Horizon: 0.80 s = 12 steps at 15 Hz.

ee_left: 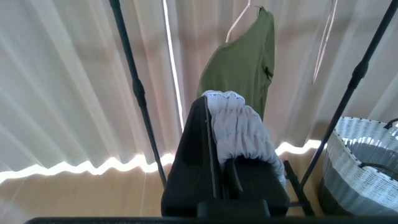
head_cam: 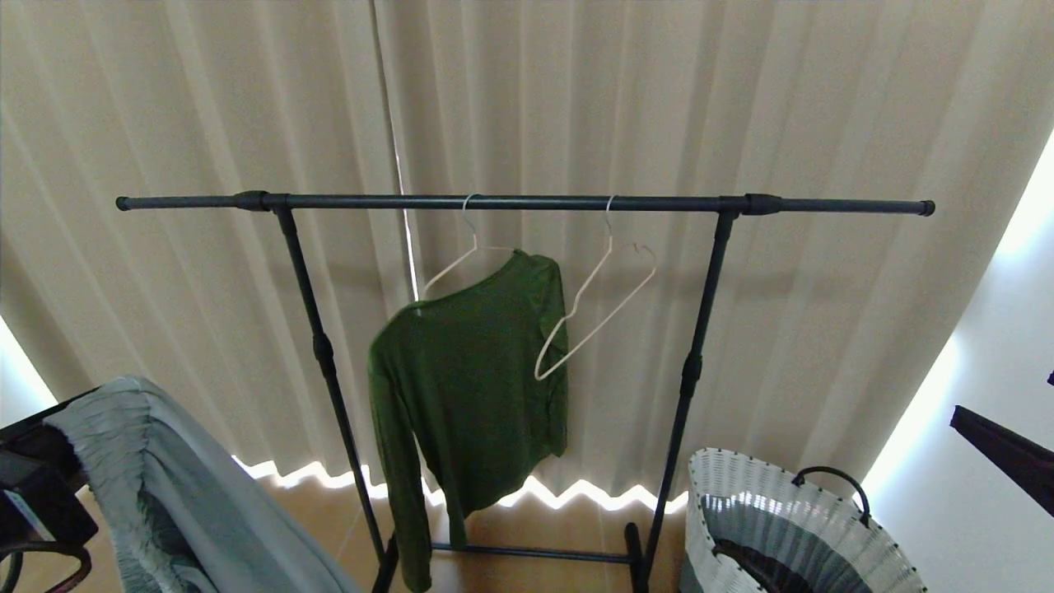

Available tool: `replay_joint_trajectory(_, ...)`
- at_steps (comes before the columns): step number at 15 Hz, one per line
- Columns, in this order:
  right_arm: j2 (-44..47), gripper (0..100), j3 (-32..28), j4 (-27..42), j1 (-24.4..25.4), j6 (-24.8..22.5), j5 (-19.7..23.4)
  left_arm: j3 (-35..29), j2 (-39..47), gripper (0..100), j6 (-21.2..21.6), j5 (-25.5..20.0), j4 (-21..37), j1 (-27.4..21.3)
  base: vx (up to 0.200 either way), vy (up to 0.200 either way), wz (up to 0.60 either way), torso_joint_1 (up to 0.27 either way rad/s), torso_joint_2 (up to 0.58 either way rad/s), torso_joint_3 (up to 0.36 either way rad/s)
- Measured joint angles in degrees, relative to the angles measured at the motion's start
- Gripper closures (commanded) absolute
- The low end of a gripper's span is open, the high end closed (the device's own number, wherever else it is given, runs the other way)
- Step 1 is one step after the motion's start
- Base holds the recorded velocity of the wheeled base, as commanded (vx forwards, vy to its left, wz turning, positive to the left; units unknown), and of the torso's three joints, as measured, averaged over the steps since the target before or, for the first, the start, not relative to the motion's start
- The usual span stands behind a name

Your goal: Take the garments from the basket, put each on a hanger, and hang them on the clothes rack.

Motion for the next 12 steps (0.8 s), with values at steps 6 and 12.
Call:
replay_joint_trajectory(6,-0.05,0,0.07,0.00,0.00,-0.02,0.00,0.07,0.23,100,0.11,0.00,-0.05,0.00,0.200,0.000,0.00,0.000,0.00,0.004)
replay_joint_trajectory(12,0.00,0,0.07,0.09,0.00,0.00,0.02,0.40,0.26,100,1.10,-0.02,0.00,0.00,0.167,0.000,0.00,0.006,0.00,0.003)
